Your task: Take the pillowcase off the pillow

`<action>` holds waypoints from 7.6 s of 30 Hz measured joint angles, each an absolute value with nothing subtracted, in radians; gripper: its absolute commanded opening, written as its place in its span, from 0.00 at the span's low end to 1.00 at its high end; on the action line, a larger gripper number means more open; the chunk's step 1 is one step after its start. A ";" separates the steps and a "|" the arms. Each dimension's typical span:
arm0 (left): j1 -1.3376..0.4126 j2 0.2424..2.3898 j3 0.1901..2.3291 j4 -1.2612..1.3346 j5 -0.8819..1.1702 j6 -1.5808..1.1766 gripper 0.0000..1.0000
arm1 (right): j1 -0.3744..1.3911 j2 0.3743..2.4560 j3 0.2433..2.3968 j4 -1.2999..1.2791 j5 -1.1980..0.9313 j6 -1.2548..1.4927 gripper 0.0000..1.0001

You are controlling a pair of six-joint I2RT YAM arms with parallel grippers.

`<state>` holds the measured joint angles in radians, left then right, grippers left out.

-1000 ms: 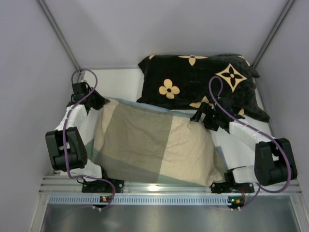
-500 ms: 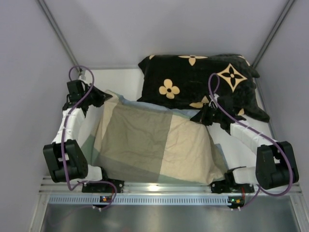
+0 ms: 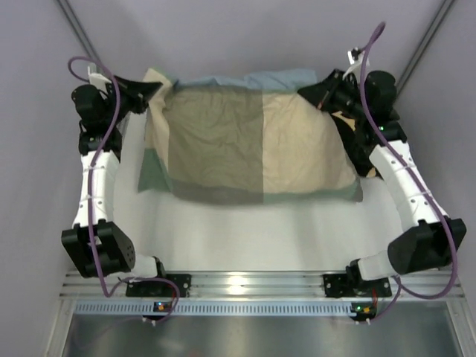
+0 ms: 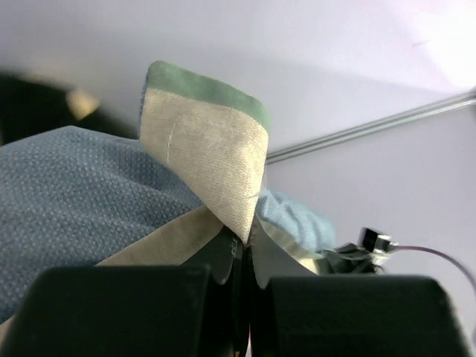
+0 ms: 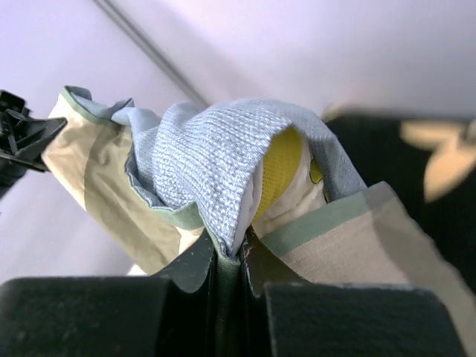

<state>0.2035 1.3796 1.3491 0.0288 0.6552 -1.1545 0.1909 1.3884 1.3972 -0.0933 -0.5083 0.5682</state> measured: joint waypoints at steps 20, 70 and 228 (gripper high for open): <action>0.212 0.750 0.696 0.022 0.768 -1.173 0.00 | 0.730 0.783 0.508 0.282 -0.474 0.463 0.00; -0.750 1.088 1.014 -0.651 0.134 -0.739 0.81 | 1.652 0.425 0.650 -0.725 0.944 1.077 0.85; -1.348 1.549 1.087 -0.551 -0.506 -0.864 0.15 | 1.391 0.419 0.365 -0.861 0.683 1.267 0.00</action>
<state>-1.3476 1.5494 1.0866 -0.5510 -0.5056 -0.8642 1.3911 0.4194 0.3653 -0.8608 0.6827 1.2667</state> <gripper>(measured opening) 0.171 0.003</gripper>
